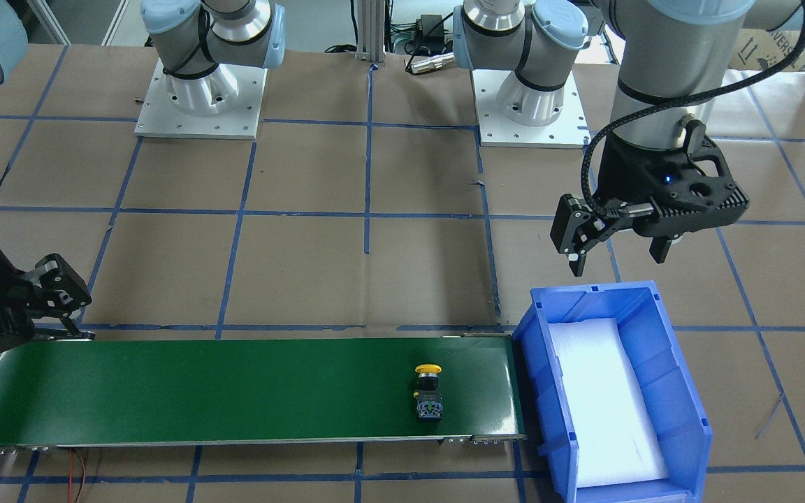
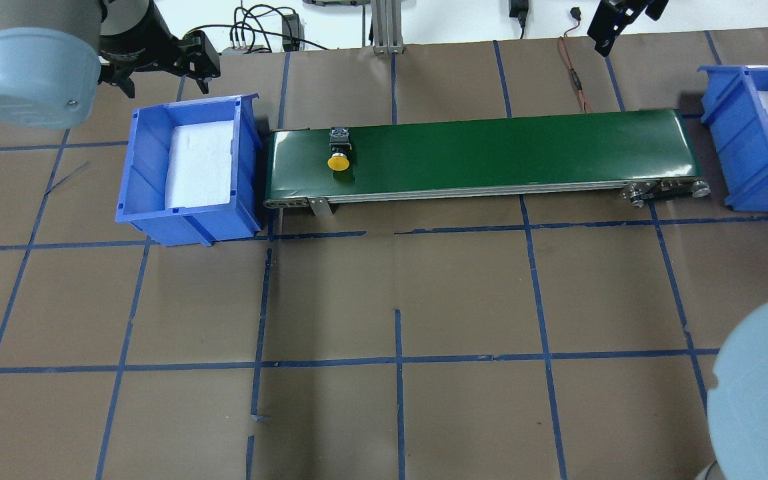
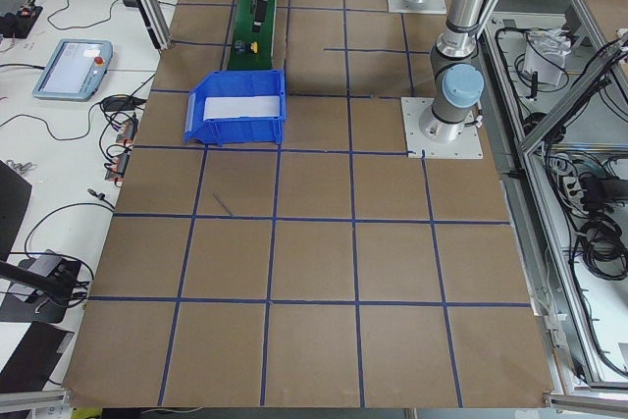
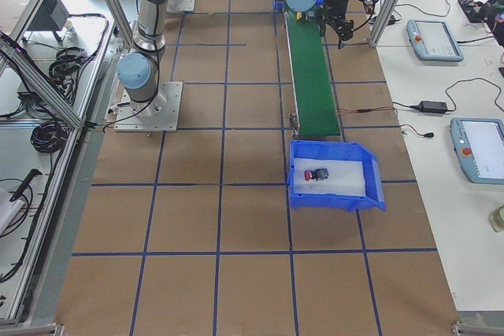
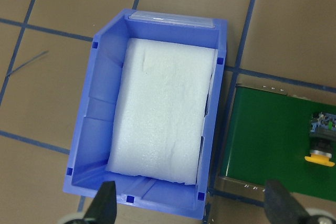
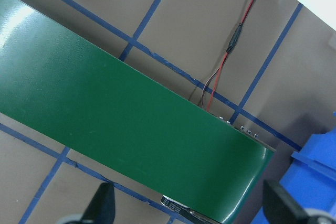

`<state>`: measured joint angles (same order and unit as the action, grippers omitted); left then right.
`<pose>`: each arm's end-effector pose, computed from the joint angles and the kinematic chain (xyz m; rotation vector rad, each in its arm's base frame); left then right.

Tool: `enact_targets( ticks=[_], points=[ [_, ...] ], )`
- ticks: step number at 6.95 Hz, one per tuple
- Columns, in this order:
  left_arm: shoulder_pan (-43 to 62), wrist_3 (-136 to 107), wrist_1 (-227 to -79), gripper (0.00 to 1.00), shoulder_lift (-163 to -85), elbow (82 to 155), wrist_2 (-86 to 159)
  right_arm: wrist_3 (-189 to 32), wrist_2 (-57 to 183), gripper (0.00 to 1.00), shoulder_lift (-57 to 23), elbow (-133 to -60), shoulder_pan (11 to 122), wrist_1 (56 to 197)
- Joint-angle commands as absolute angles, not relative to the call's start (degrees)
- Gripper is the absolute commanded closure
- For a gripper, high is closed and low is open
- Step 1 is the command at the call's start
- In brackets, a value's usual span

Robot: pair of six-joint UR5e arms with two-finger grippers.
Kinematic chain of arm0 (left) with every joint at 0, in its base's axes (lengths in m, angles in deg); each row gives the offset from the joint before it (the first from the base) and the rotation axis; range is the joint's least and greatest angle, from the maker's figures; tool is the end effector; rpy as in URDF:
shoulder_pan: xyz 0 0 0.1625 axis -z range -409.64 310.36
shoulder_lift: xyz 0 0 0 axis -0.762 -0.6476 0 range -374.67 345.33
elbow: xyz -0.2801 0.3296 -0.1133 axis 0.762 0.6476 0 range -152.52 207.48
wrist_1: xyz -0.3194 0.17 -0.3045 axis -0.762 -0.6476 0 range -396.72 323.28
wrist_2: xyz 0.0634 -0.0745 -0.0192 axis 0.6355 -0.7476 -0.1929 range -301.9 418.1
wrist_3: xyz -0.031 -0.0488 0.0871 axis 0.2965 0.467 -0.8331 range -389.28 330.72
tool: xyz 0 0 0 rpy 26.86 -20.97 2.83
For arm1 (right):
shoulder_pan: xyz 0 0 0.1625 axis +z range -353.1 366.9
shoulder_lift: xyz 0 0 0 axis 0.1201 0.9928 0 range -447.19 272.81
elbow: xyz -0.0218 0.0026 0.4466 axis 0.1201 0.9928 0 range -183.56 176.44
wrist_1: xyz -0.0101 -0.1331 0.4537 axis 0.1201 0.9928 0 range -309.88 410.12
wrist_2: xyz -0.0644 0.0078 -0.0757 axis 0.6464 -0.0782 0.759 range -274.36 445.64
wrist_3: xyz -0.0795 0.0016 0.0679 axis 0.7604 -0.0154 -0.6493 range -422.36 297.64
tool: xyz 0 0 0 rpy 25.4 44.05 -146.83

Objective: Transport two buttons from left to right
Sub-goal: 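Withdraw the left gripper back over its bin while the right gripper returns toward the belt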

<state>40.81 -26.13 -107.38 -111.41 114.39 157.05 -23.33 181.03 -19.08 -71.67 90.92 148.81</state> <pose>-0.1219 -0.6282 0.5053 -0.1022 2.9648 -0.4161 0.0464 -0.7436 0.4895 0.8409 -2.8723 0.1560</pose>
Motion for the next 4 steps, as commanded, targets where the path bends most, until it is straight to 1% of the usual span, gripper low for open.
enact_targets(
  ticks=[1, 4],
  points=[
    [40.8, -29.19, -108.0, 0.0, -109.52, 115.28, 153.22, -23.34, 181.44, 0.0, -19.08, -71.76, 90.92, 148.74],
    [40.98, -28.93, -118.08, 0.0, -106.7, 114.58, 153.11, -23.42, 181.53, 0.0, -19.08, -71.76, 90.83, 148.47]
  ],
)
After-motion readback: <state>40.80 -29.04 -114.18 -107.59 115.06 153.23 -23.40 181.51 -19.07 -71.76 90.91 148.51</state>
